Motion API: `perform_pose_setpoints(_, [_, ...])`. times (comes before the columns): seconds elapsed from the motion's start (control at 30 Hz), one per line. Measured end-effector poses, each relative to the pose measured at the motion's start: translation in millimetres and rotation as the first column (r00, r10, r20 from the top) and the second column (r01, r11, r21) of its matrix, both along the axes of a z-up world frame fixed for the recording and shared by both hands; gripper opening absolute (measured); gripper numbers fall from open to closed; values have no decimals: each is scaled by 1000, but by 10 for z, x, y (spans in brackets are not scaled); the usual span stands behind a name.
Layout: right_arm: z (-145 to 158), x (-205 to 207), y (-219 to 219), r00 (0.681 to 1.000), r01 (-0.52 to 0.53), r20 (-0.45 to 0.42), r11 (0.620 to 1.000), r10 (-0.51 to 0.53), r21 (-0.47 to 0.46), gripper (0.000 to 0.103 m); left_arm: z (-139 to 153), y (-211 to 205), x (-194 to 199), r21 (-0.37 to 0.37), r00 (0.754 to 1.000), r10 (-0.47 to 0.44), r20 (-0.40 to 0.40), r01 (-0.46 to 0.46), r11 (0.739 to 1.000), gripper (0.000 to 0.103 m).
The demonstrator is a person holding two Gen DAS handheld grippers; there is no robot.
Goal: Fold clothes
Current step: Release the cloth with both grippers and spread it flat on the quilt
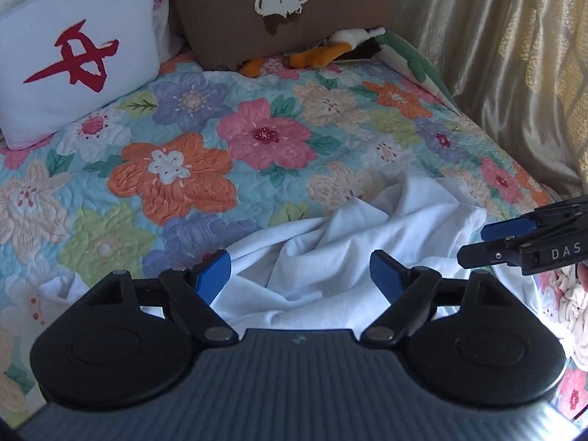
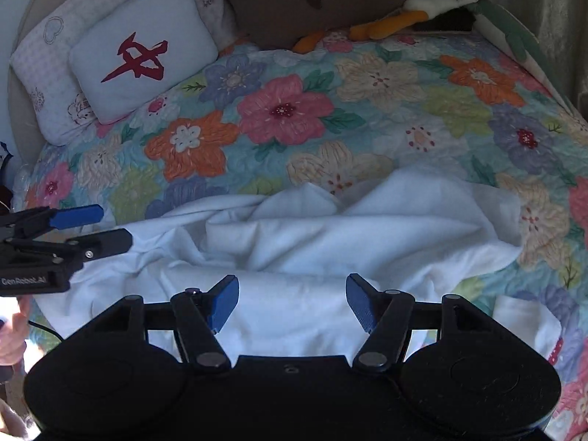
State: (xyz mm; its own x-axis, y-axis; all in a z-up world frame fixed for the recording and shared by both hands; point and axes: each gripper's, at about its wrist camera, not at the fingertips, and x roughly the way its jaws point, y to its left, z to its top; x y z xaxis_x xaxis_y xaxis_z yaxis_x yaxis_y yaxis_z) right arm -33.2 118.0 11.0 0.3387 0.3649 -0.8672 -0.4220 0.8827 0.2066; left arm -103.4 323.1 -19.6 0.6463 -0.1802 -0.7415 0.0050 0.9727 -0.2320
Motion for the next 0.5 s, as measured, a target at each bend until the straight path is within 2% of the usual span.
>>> perform_pose_setpoints(0.13, [-190,331,217,1000,12,-18,1000,-12,2,70,-275,19,254,1,1000,3,-19,-3,1000,83])
perform_pose_setpoints(0.23, [-317,437,319,1000,-6,17,1000,6,-9,70,-401,92,299,104,994,101,42,-105,989,83])
perform_pose_setpoints(0.27, [-354,467,353,999,-20,25,1000,20,-12,70,-421,135,324,116,992,108,58,-114,987,83])
perform_pose_setpoints(0.4, [-523,663,487,997,-65,28,997,66,-38,70,-613,273,454,24,997,70,16,-70,997,83])
perform_pose_setpoints(0.5, [-724,891,514,1000,-4,8,997,5,-77,73,-805,207,536,22,999,10,-43,-10,1000,83])
